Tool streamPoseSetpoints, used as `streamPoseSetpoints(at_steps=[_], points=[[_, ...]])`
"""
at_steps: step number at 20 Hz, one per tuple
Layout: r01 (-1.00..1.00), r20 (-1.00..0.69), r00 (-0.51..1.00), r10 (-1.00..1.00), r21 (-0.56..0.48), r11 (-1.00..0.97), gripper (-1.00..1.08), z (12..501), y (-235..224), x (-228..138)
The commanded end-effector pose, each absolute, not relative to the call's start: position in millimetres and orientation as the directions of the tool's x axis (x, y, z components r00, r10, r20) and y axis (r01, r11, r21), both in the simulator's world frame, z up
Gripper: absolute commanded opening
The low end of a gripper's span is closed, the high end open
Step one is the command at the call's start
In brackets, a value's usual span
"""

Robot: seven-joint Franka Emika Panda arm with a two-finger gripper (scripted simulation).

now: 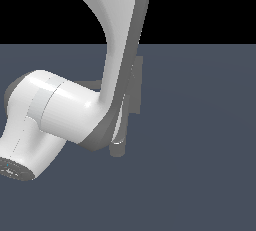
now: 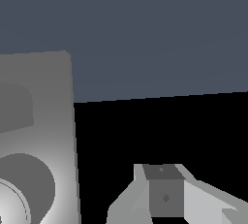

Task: Turn on the faucet by rotating a designated handle.

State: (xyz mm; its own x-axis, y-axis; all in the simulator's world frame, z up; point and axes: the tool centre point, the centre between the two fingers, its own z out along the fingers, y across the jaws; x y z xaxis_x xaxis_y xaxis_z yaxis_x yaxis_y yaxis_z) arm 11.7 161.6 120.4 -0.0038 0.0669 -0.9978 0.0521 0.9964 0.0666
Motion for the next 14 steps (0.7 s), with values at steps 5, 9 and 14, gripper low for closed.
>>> streamPoseSetpoints(at_steps=[5, 9, 14], points=[[0.049, -1.000, -0.002, 0.030, 0.030, 0.998, -1.00, 119.8, 153.1, 8.7], [0.057, -1.000, 0.001, 0.019, 0.019, 0.998, -1.00, 119.8, 146.8, 8.4], [0.056, -1.000, 0.001, 0.019, 0.019, 0.998, -1.00, 123.8, 147.4, 8.4]])
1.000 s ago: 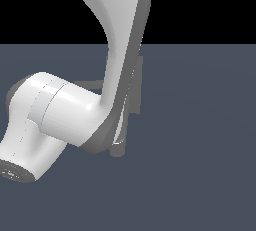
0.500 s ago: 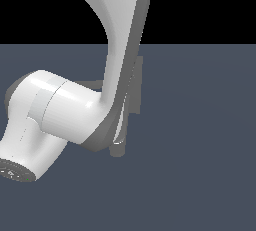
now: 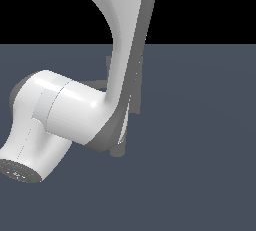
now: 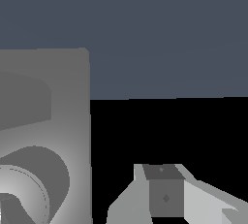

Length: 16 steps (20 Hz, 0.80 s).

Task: Turn on the faucet by rotating a designated handle.

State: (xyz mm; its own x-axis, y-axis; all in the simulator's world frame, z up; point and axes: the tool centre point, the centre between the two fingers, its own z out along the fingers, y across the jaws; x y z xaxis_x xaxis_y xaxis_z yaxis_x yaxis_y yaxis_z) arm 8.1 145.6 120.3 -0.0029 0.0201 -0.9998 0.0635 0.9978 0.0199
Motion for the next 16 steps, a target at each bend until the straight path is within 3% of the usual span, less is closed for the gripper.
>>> streamPoseSetpoints(at_steps=[1, 16], points=[[0.056, -1.000, 0.001, 0.019, 0.019, 0.998, -1.00, 127.7, 147.8, 8.4], [0.056, -1.000, 0.001, 0.019, 0.019, 0.998, -1.00, 184.3, 153.4, 8.7]])
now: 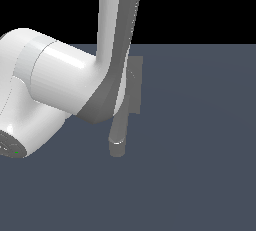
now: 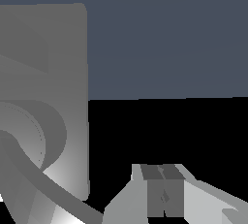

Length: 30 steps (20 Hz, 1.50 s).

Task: Turn on the faucet by rotating a designated handle.

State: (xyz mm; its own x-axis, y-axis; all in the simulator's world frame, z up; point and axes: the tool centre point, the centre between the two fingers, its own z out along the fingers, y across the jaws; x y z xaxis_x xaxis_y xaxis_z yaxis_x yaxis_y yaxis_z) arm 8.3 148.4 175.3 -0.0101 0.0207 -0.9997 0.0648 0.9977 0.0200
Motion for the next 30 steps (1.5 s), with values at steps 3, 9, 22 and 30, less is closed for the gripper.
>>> streamPoseSetpoints(at_steps=[3, 9, 22, 30], points=[[0.058, -1.000, -0.007, 0.018, 0.017, 0.998, -1.00, 181.6, 149.7, 8.4], [0.058, -1.000, -0.005, 0.018, 0.018, 0.998, -1.00, 202.7, 142.7, 8.1], [0.057, -1.000, 0.001, 0.019, 0.019, 0.998, -1.00, 246.4, 128.6, 7.3], [0.058, -1.000, -0.009, 0.018, 0.017, 0.998, -1.00, 254.0, 111.0, 5.5]])
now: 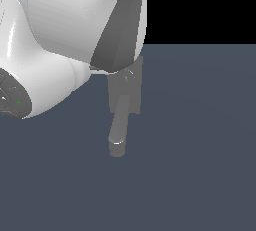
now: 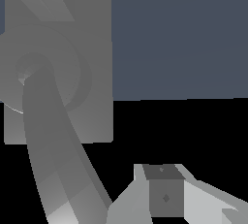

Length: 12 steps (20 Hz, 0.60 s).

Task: Turn on the faucet by rotating a designated handle.

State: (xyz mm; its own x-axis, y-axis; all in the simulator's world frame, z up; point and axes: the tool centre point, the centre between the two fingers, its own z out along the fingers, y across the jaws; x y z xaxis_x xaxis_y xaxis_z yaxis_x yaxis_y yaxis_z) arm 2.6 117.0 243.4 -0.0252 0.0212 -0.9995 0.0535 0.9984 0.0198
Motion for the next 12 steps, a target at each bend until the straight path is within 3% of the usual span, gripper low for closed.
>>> streamPoseSetpoints(at_steps=[1, 12], points=[[0.058, -1.000, -0.009, 0.018, 0.017, 0.998, -1.00, 256.7, 108.3, 5.5], [0.057, -1.000, 0.000, 0.019, 0.019, 0.998, -1.00, 288.1, 78.7, 4.4]])
